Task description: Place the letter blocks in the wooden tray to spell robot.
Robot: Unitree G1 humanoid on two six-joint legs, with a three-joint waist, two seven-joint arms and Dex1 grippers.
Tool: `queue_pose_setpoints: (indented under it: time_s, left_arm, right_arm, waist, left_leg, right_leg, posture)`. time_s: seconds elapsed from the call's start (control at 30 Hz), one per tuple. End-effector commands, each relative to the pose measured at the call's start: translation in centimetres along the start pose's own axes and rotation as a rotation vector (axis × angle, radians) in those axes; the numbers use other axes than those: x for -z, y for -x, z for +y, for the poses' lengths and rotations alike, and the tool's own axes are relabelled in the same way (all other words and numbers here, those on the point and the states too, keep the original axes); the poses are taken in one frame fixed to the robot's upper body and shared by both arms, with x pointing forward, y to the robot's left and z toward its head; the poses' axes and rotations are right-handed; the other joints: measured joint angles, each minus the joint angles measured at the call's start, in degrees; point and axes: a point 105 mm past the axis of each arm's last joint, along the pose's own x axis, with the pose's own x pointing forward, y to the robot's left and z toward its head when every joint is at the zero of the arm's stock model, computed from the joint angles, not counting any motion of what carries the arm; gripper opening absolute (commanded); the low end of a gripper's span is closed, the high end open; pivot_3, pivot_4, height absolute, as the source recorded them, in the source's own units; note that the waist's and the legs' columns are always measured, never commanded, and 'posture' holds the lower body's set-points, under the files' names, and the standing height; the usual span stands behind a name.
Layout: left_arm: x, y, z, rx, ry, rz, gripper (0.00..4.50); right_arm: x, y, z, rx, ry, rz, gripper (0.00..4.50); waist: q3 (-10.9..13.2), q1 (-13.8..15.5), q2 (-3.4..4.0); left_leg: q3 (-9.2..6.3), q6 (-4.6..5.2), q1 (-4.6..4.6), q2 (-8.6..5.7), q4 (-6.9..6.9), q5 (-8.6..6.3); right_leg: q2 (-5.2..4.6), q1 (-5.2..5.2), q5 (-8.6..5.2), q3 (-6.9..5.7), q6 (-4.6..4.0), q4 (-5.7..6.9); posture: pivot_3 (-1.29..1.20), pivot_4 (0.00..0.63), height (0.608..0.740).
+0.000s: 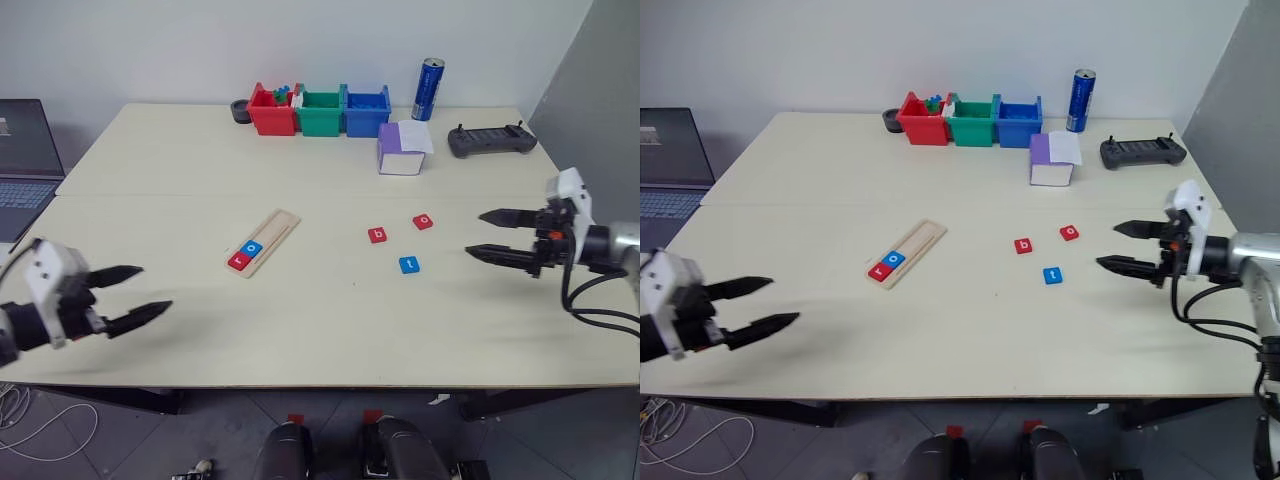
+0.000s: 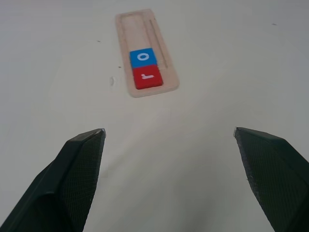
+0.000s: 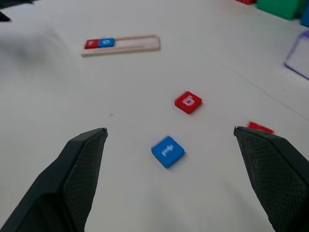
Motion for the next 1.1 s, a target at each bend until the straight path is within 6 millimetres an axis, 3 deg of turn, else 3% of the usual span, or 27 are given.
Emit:
queue_pose_setpoints:
  time_s: [0.03, 0.2, 0.37, 0.47, 0.7, 0.87, 1.1]
  left_arm:
    - [-0.4, -1.1, -0.1, -0.032, -0.040, -0.016, 4.50]
    - [1.1, -4.0, -1.1, -0.026, -0.030, 0.009, 4.50]
    - [2.0, -5.6, -1.5, -0.071, -0.017, -0.025, 4.50]
    - [1.9, -6.5, -0.8, -0.111, -0.008, -0.052, 4.50]
    - [1.8, -9.1, 0.8, -0.129, 0.010, -0.068, 4.50]
    - [1.9, -11.4, 0.5, -0.056, 0.024, -0.064, 4.50]
    - [2.1, -12.8, 1.1, -0.051, 0.011, -0.047, 4.50]
  right_arm:
    - [-1.4, -2.0, 1.3, -0.047, 0.045, -0.042, 4.46]
    - [-1.5, -5.0, 2.9, -0.101, 0.041, -0.085, 4.46]
    - [-1.3, -6.8, 4.1, -0.143, 0.050, -0.088, 4.46]
    - [-1.6, -7.7, 5.1, -0.175, 0.047, -0.106, 4.46]
    - [-1.5, -8.7, 5.8, -0.201, 0.044, -0.112, 4.46]
    - [-1.4, -9.0, 6.2, -0.209, 0.043, -0.113, 4.46]
    - [-1.5, -8.9, 6.3, -0.200, 0.041, -0.119, 4.46]
  waist:
    - [0.0, 0.1, 0.00]
    - [0.0, 0.2, -0.02]
    - [0.0, 0.2, -0.04]
    - [0.0, 0.2, -0.04]
    - [-0.1, 0.3, -0.14]
    - [-0.1, 0.2, -0.17]
    - [-0.1, 0.2, -0.18]
  left_leg:
    - [-0.01, 0.00, 0.00, -0.01, 0.00, 0.00]
    - [0.00, 0.01, -0.02, -0.04, 0.04, 0.00]
    - [0.00, 0.01, -0.03, -0.04, 0.03, 0.00]
    - [-0.01, 0.01, -0.02, -0.03, 0.03, 0.00]
    - [-0.04, 0.03, -0.02, -0.06, 0.05, 0.01]
    - [-0.02, 0.03, -0.04, -0.06, 0.05, 0.01]
    - [-0.03, 0.03, -0.01, -0.06, 0.06, 0.02]
  right_leg:
    - [0.00, 0.00, 0.00, 0.00, 0.00, 0.00]
    - [-0.02, 0.03, 0.01, 0.00, 0.01, -0.01]
    - [-0.02, 0.02, 0.01, 0.01, 0.01, -0.02]
    - [-0.02, 0.02, 0.01, 0.00, 0.00, 0.01]
    - [-0.01, 0.04, 0.02, -0.04, 0.01, 0.02]
    - [-0.01, 0.04, 0.03, -0.03, 0.01, 0.01]
    - [-0.01, 0.05, 0.03, -0.04, 0.01, 0.06]
  posture:
    - [0.00, 0.150, 0.740]
    - [0.00, 0.150, 0.740]
    - [0.00, 0.150, 0.740]
    - [0.00, 0.150, 0.740]
    - [0.00, 0.150, 0.740]
    - [0.00, 0.150, 0.740]
    - [0.00, 0.150, 0.740]
